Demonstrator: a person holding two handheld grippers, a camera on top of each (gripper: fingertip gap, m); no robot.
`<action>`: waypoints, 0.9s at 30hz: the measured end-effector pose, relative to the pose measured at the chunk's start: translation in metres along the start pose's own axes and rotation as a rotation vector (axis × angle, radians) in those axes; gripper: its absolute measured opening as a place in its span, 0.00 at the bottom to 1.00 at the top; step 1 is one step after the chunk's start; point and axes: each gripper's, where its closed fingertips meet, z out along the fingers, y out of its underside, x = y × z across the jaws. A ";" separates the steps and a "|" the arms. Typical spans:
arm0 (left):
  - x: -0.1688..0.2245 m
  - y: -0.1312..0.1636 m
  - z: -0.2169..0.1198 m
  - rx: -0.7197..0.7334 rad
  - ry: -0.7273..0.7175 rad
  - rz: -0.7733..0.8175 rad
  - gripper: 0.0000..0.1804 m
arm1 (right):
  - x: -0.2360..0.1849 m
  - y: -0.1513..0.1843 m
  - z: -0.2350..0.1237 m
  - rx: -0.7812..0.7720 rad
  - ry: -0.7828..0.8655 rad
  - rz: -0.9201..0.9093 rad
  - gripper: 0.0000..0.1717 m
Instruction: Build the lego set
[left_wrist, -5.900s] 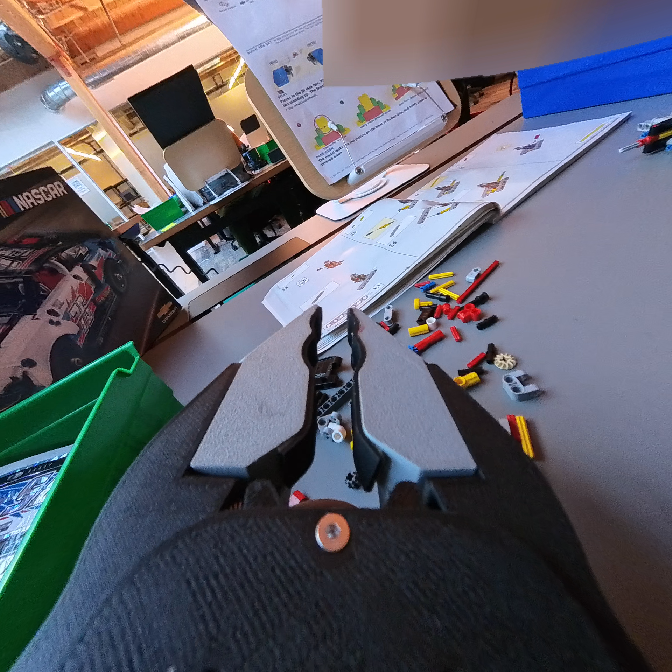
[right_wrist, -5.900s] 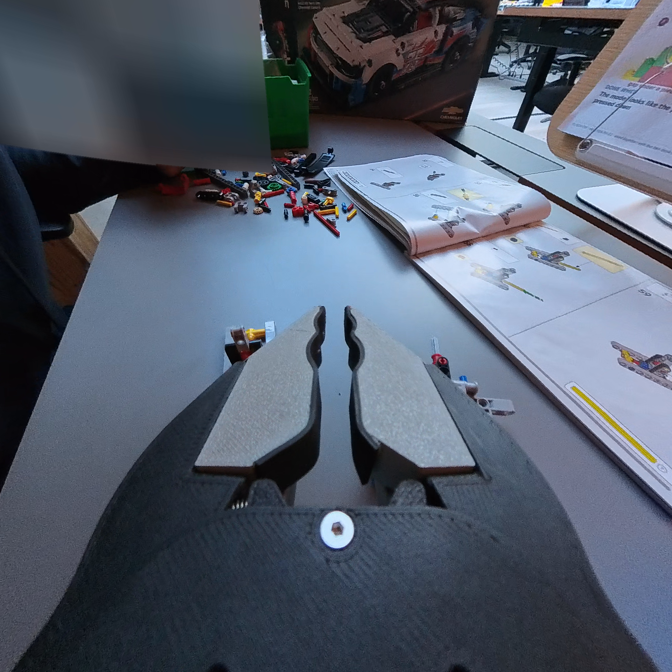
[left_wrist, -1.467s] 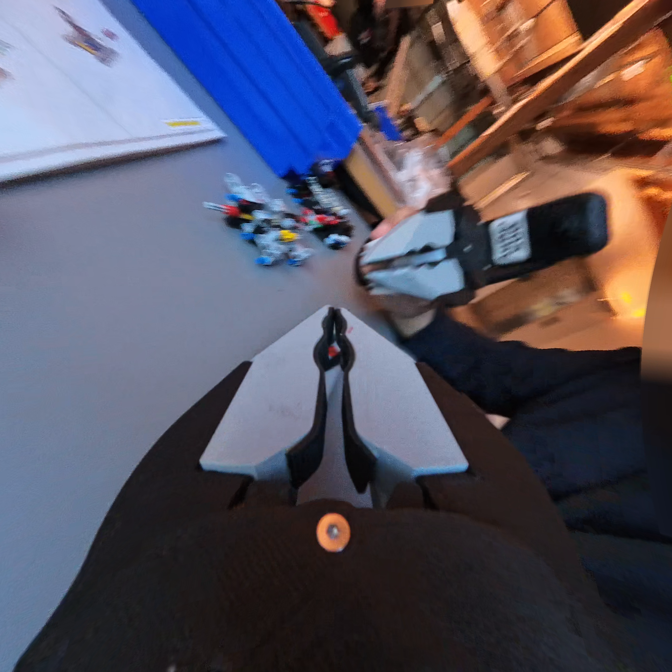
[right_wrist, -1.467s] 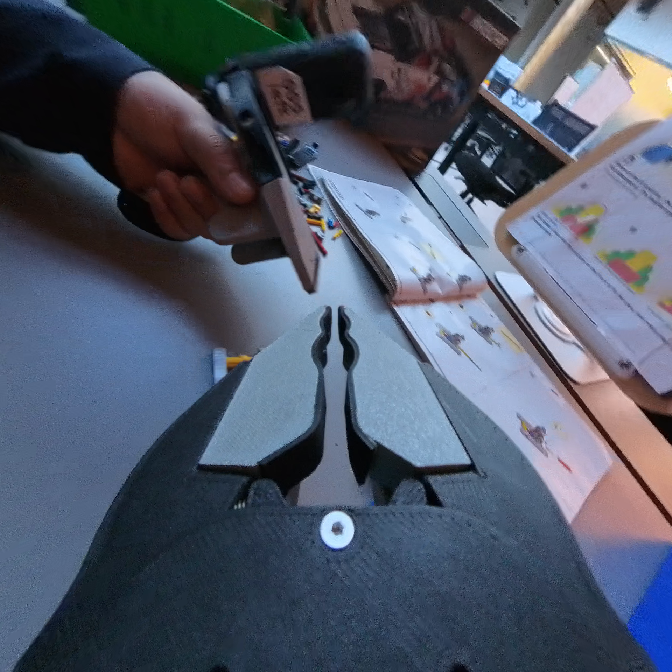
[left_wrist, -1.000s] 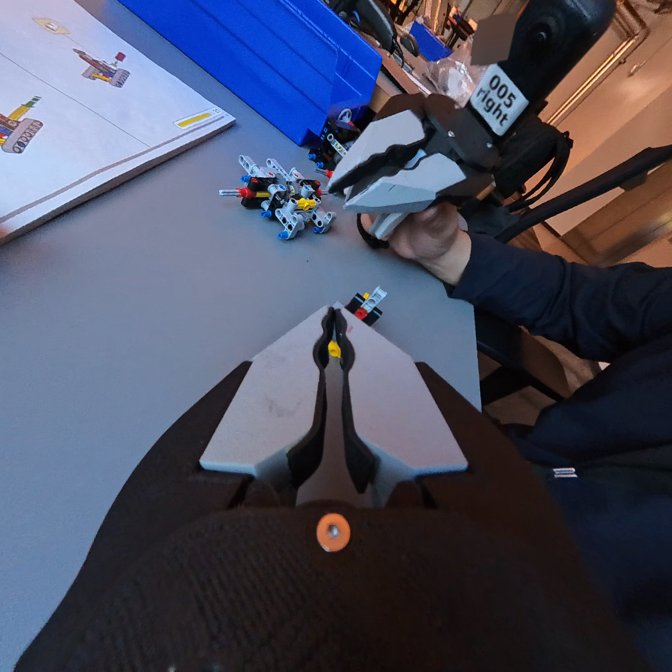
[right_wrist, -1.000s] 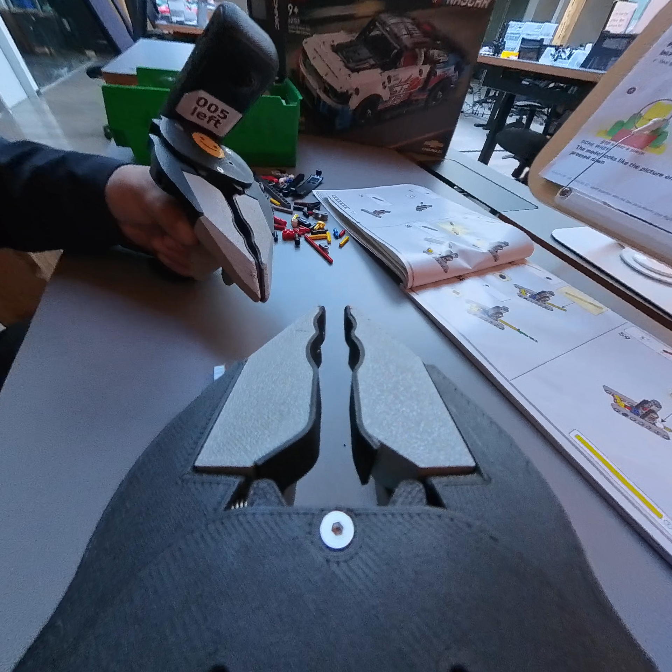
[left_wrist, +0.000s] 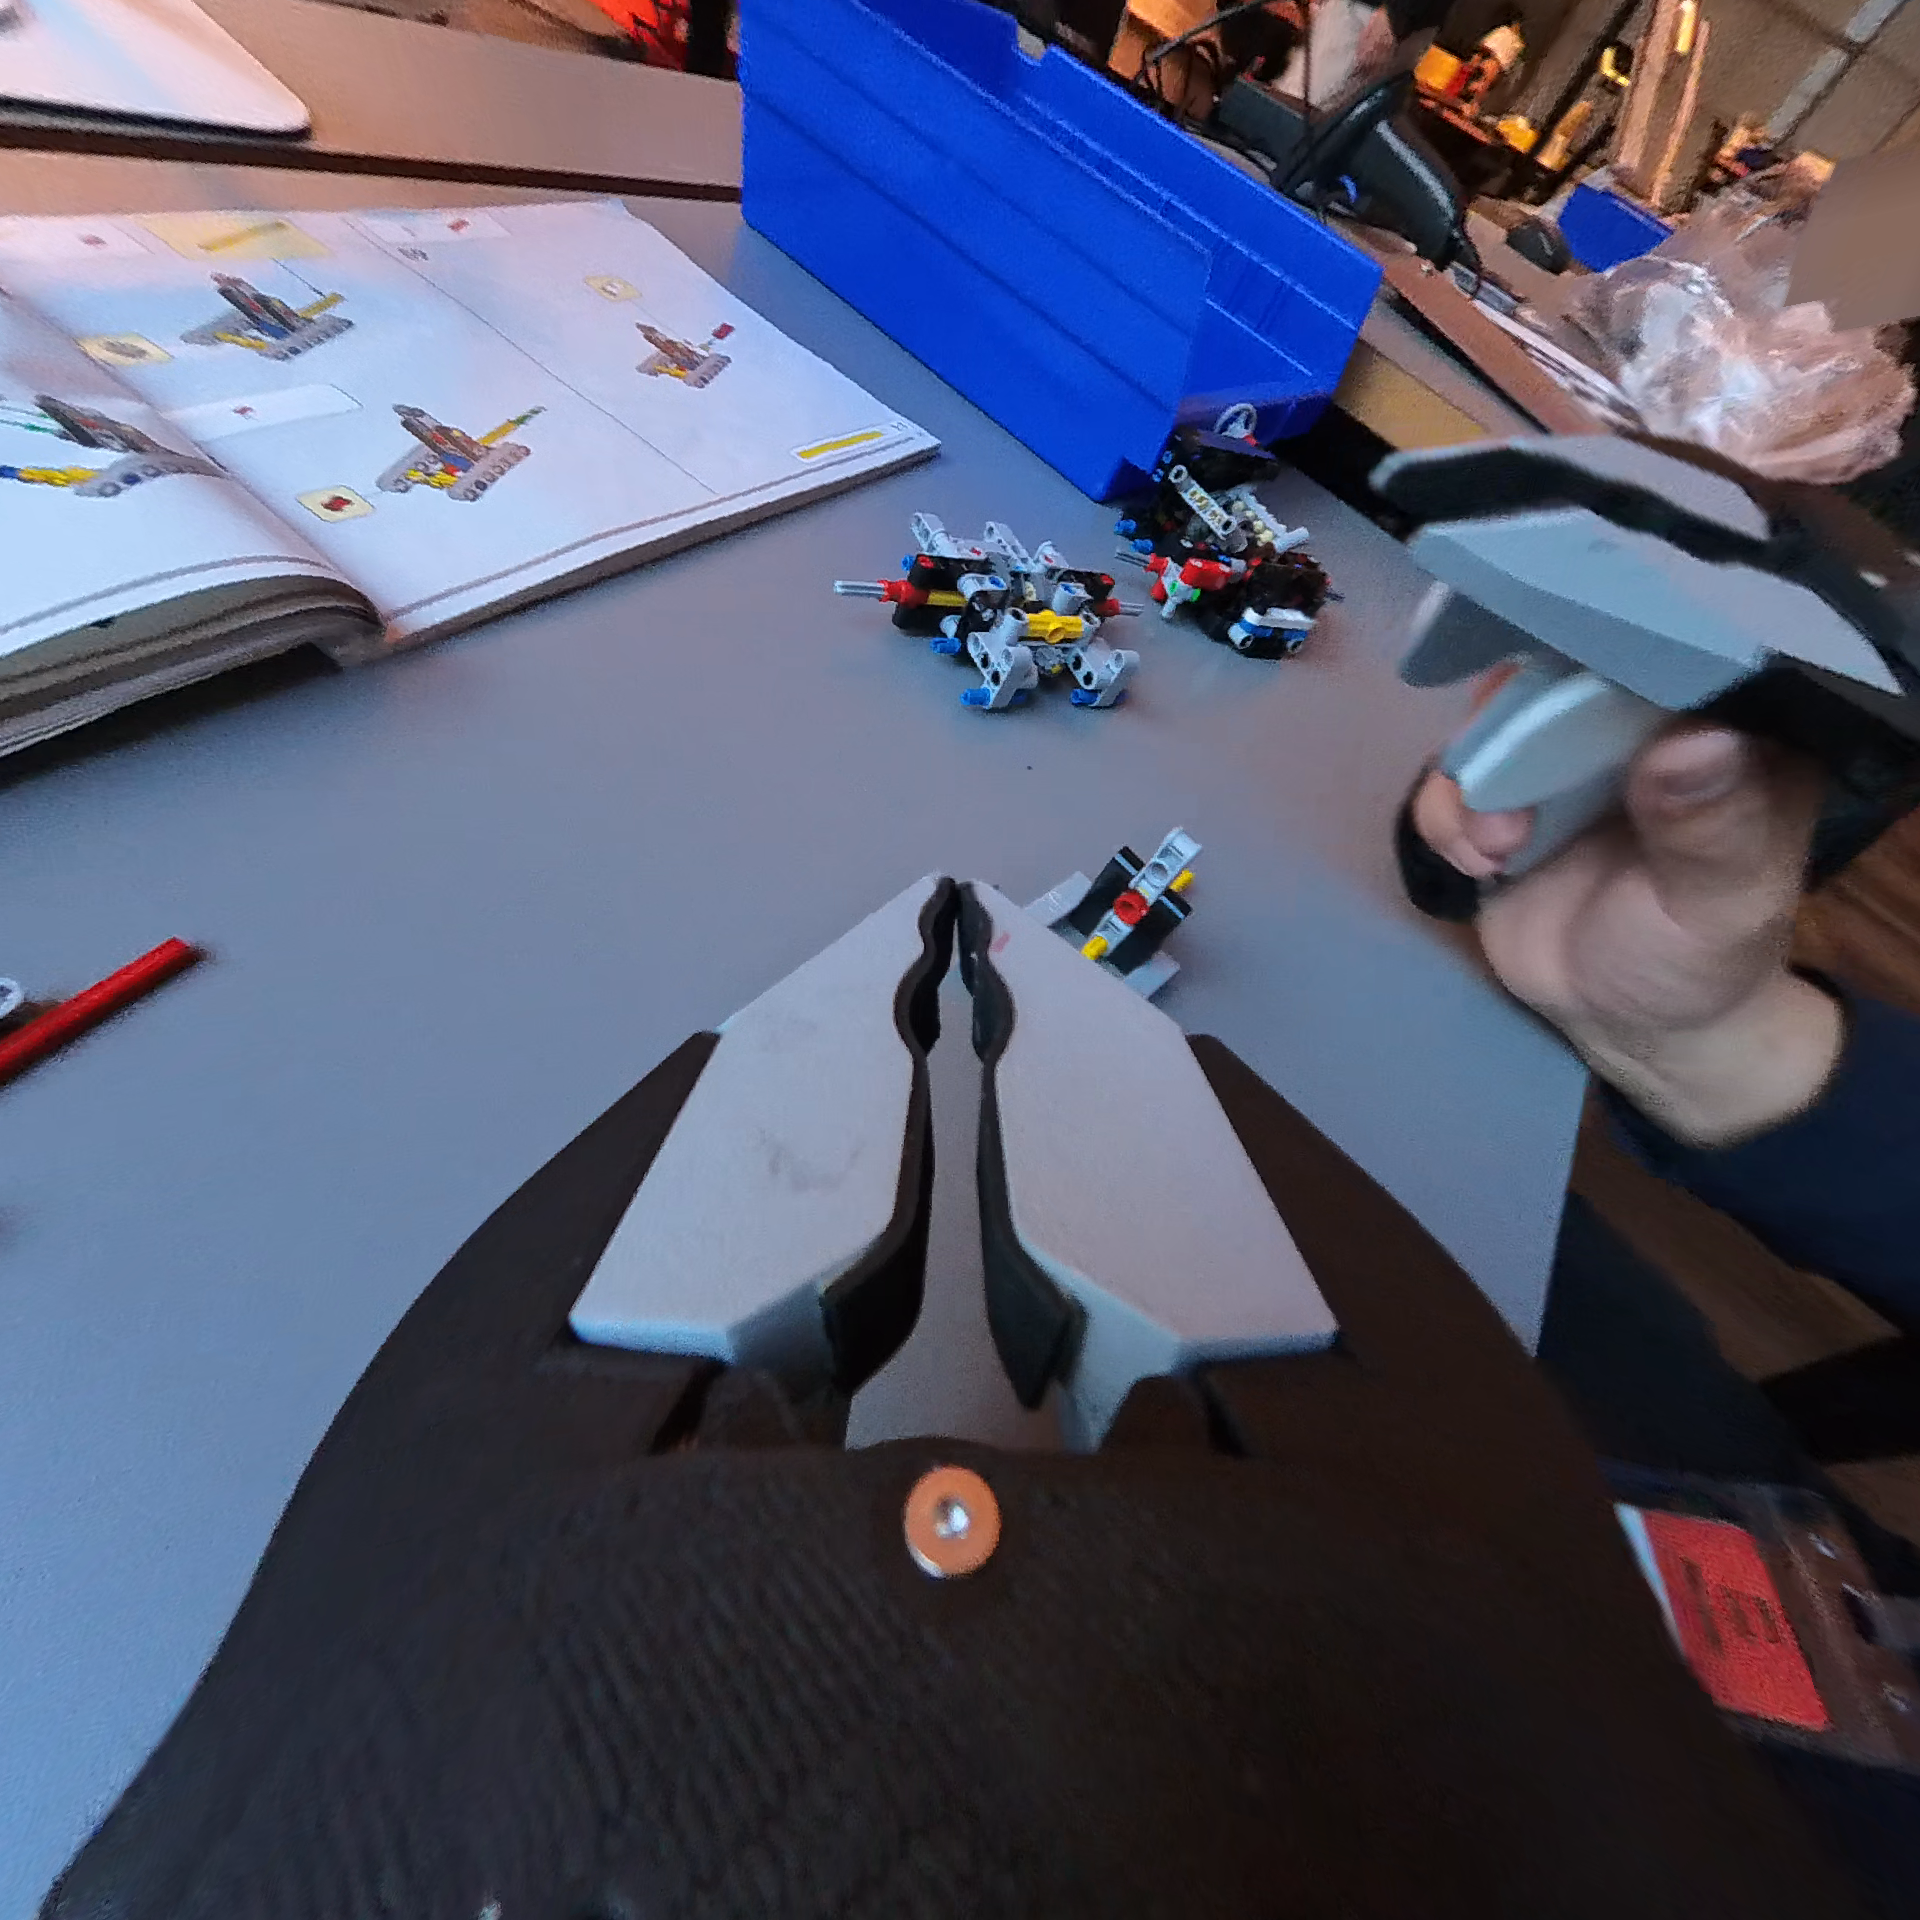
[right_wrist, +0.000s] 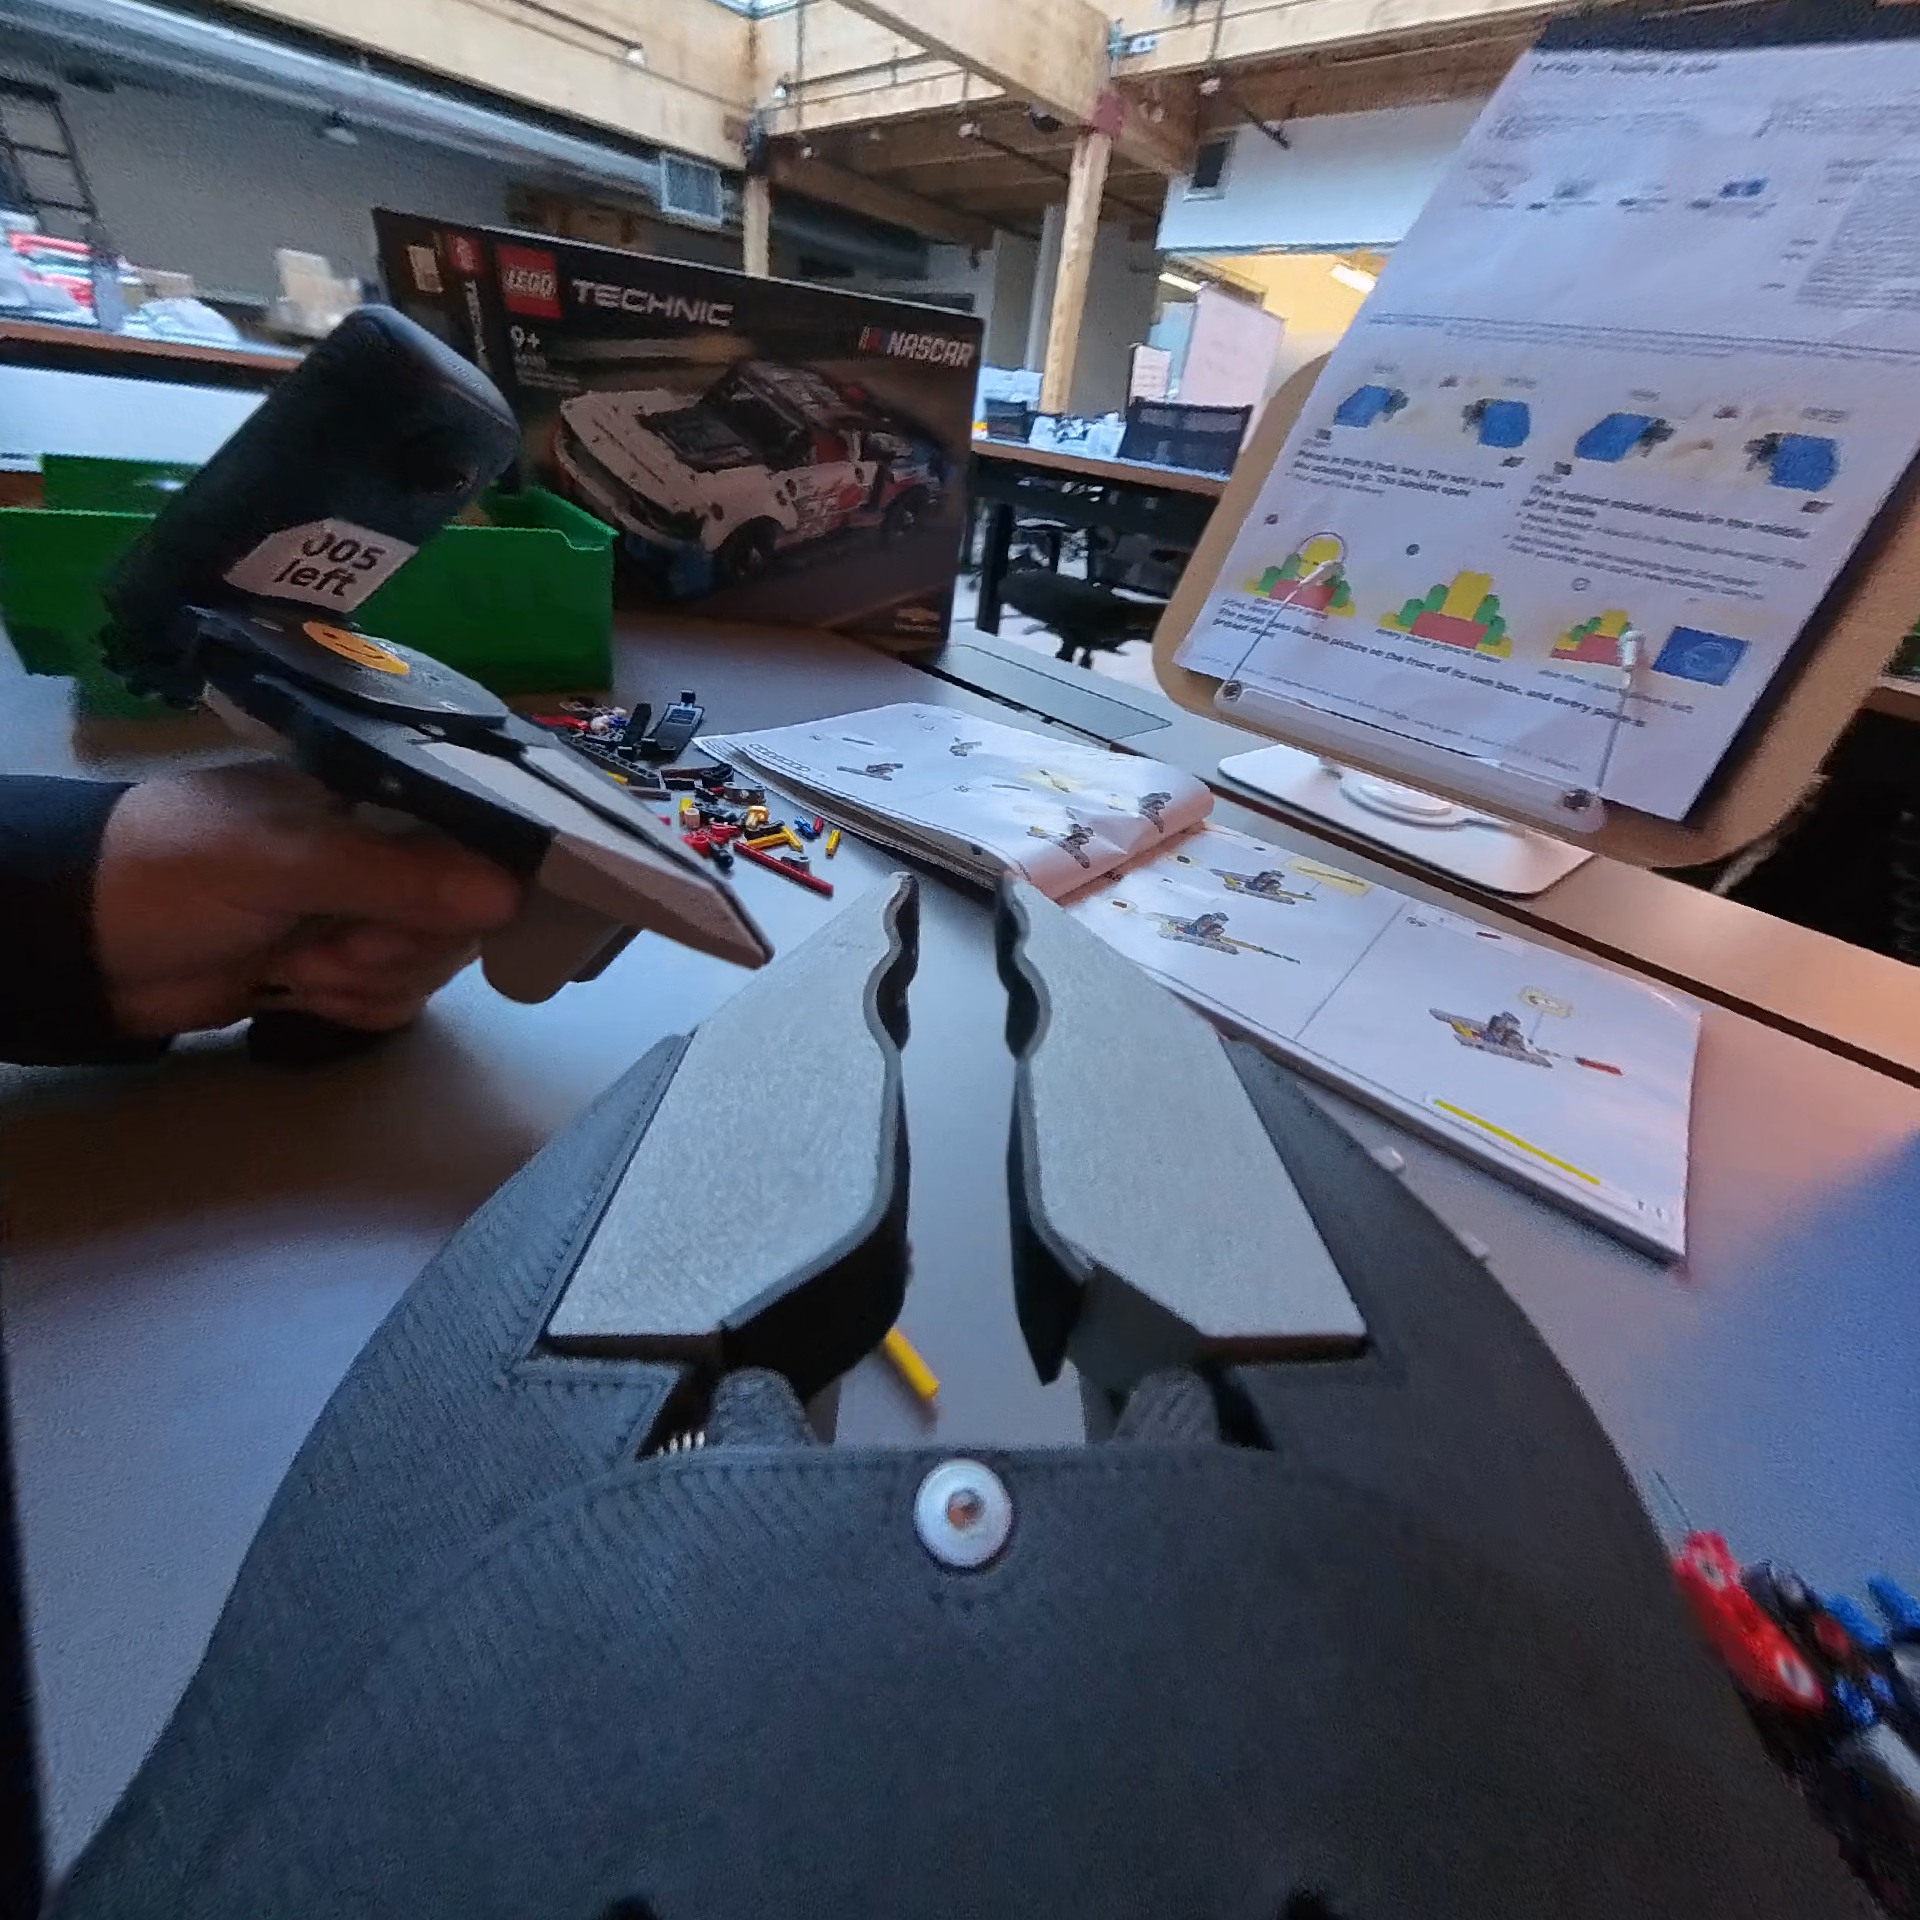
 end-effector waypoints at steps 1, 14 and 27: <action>-0.001 -0.001 -0.002 0.012 -0.022 -0.004 0.00 | -0.004 -0.002 -0.008 0.007 0.020 0.007 0.07; 0.018 0.028 -0.001 -0.105 -0.261 0.189 0.00 | -0.098 -0.031 -0.112 0.118 0.035 0.079 0.23; 0.057 0.046 -0.027 0.008 -0.298 0.210 0.00 | -0.140 0.022 -0.265 -0.083 0.132 -0.064 0.28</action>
